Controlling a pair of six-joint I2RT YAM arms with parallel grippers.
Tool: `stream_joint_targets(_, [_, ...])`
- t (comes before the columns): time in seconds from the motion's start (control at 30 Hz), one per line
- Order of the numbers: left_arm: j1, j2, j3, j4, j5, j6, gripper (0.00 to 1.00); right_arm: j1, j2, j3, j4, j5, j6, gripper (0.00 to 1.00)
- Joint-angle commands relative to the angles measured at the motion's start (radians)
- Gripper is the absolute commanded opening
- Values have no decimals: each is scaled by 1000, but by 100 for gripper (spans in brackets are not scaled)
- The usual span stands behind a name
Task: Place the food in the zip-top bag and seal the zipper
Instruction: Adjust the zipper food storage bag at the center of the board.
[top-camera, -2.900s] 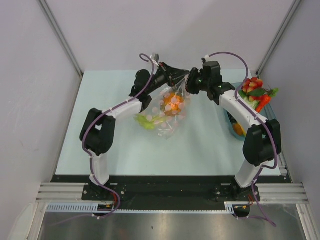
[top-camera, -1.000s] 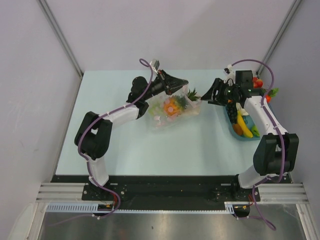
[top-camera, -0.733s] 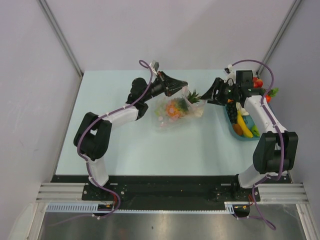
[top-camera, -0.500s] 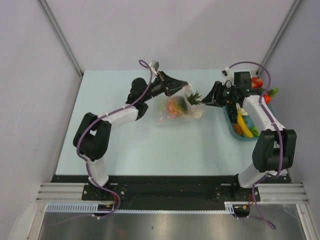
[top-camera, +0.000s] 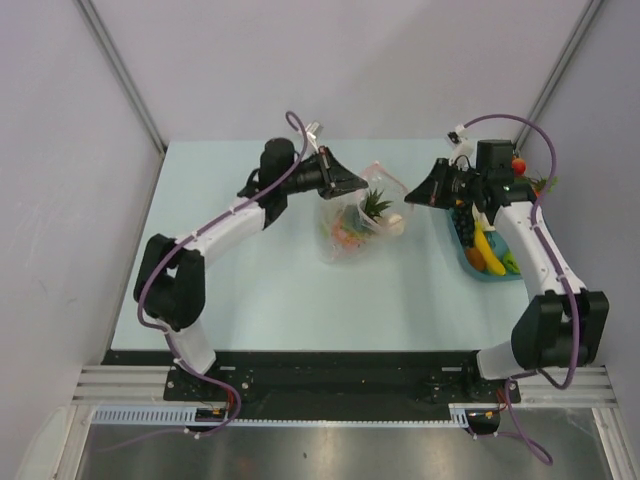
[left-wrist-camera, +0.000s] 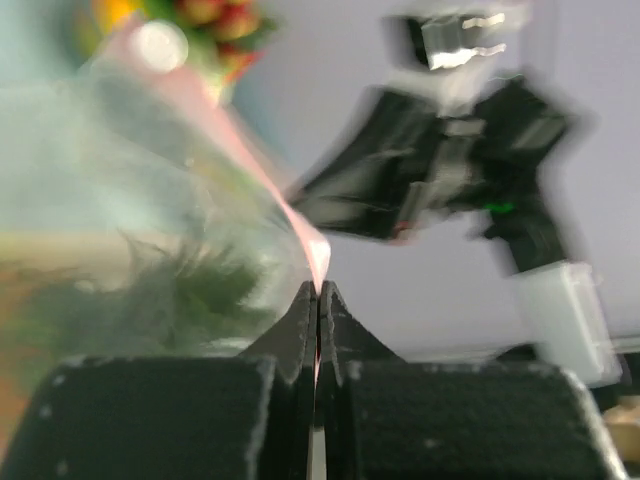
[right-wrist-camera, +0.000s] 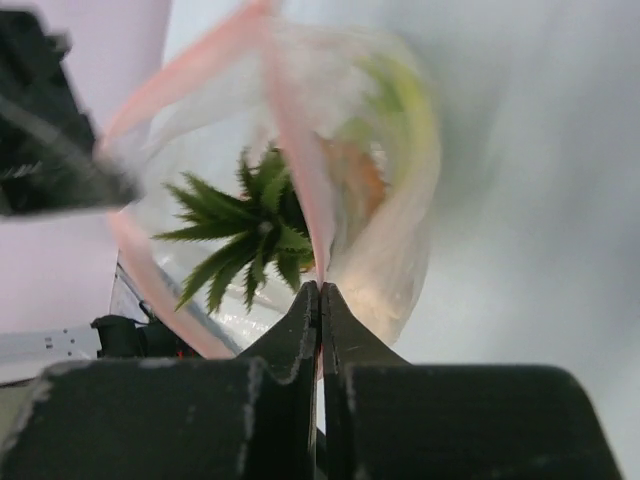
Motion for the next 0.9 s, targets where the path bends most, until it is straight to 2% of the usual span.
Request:
stream_joint_targets(0.0, [10,-88,316,-807,-2,713,0,60,-152,17,81,-60,6,0])
stream_joint_targets(0.03, [7,-93,353,-889,-30,884,0,78,-166,20,81,-65,8,0])
stream_joint_targets(0.13, [9,-136,428,-1098,-85,1060,0,115,-222,37,81,-60,40,0])
stream_joint_targets(0.3, [9,-222,546,-1297,57,1170,0,121,-269,83,67,-73,124,0])
stream_joint_targets(0.37, [9,-246,533,-1342,41,1184,0,126,-265,88,8,-65,91,0])
stream_joint_targets(0.4, [6,-249,507,-1339,-28,1184,0,130,-251,88,-21,-19,59,0])
stream_joint_targets(0.43, [7,-242,432,-1330,-59,1170,0,135,-237,86,-79,13,28,0])
stream_joint_targets(0.5, [12,-205,386,-1337,-99,1164,0,146,-188,80,-91,29,-41,0])
stream_joint_targets(0.6, [33,-160,352,-1337,-69,1133,0,147,-163,82,-27,-23,-49,0])
stream_joint_targets(0.8, [52,-309,255,-1133,-65,1141,0,138,-188,88,-68,12,-164,0])
stream_joint_targets(0.87, [56,-309,261,-1152,-67,1165,0,131,-192,86,-69,13,-193,8])
